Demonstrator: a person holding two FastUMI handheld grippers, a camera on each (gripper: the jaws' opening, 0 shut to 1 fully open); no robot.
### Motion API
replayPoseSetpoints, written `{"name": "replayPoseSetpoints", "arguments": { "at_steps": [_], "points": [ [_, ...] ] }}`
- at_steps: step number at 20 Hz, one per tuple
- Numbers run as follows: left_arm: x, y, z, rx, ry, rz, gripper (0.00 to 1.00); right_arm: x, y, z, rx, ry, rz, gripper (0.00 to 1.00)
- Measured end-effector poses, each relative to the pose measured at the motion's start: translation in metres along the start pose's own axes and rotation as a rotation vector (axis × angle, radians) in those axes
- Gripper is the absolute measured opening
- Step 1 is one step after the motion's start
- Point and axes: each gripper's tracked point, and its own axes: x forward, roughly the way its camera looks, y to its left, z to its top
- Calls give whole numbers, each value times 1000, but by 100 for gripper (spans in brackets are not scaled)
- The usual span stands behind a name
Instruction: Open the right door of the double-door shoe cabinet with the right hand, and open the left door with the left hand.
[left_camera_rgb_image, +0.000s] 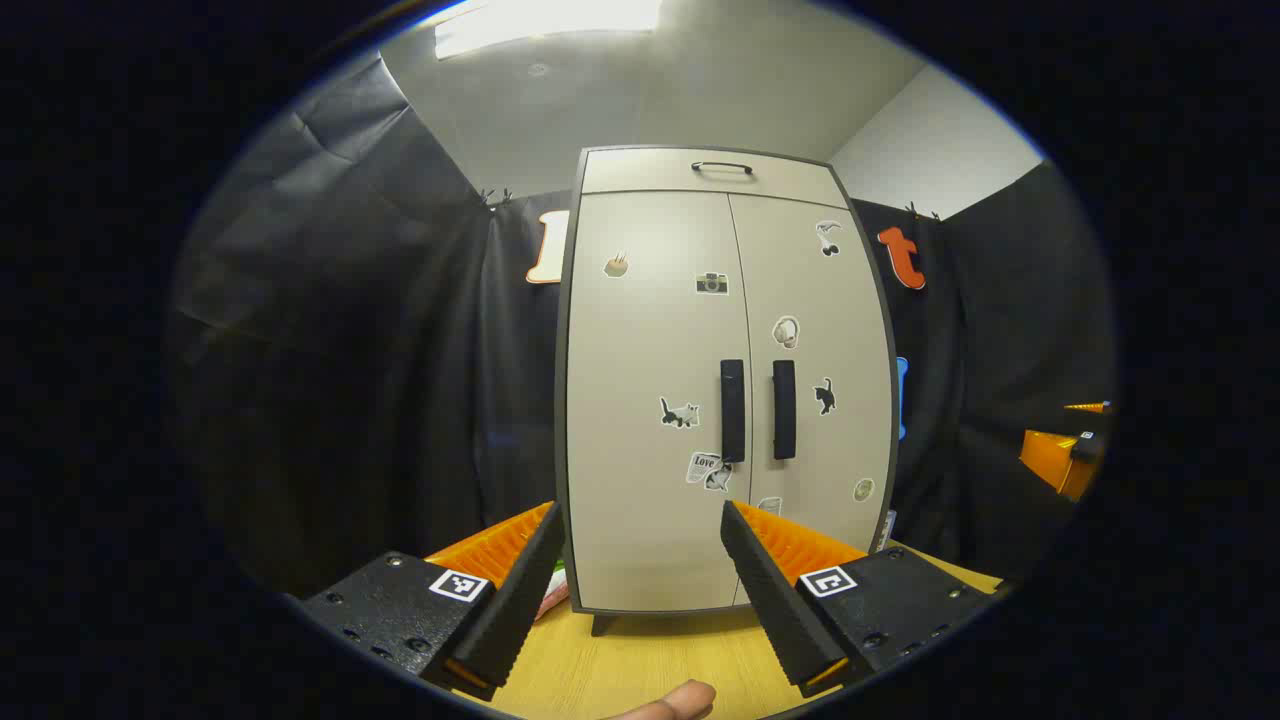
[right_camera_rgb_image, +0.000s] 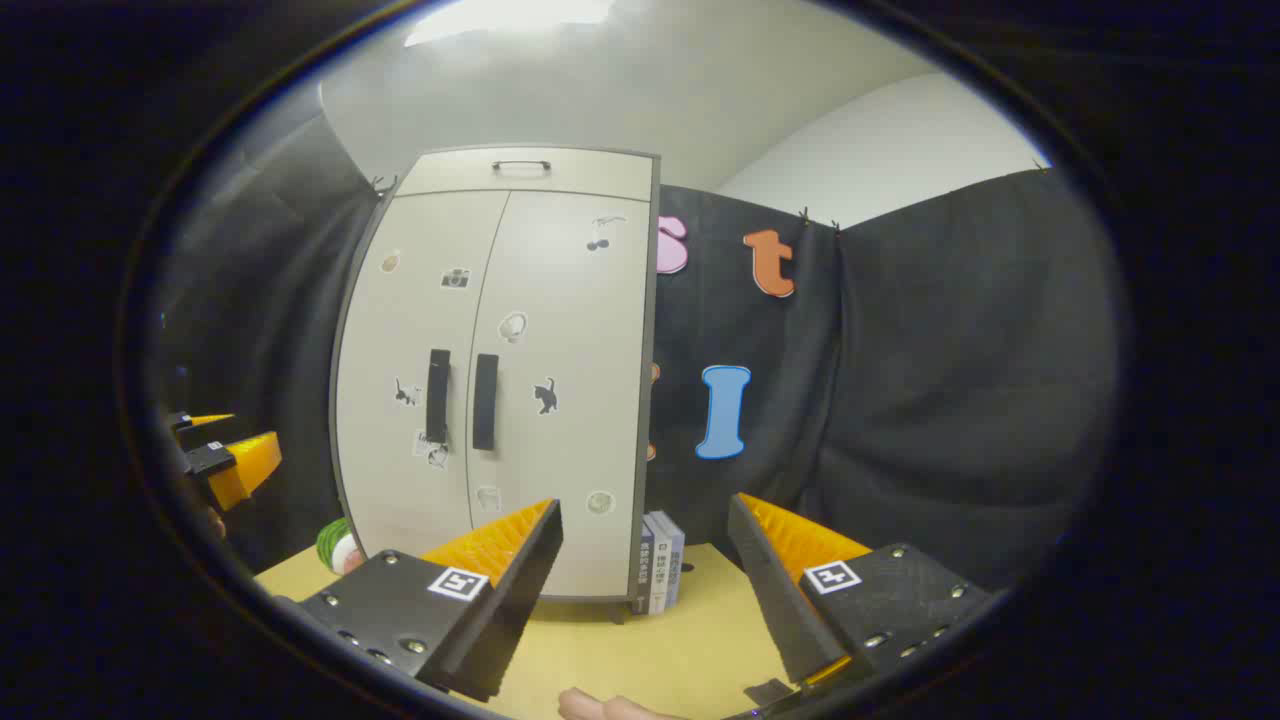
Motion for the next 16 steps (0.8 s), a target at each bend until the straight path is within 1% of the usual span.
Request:
{"name": "replayPoseSetpoints", "arguments": {
  "at_steps": [3, 4, 6, 16],
  "points": [
    [-2, 1, -1, 7, 3, -4, 98, 2, 5, -4, -3, 10, 11, 99],
    [-2, 0, 0, 7, 3, -6, 100, 3, 8, -5, -4, 14, 22, 99],
    [-3, 2, 1, 0, -4, -3, 97, 3, 11, -7, -4, 19, 30, 99],
    [-4, 8, -8, -18, 8, -3, 97, 17, 22, -20, 11, 55, 53, 99]
  ]
}}
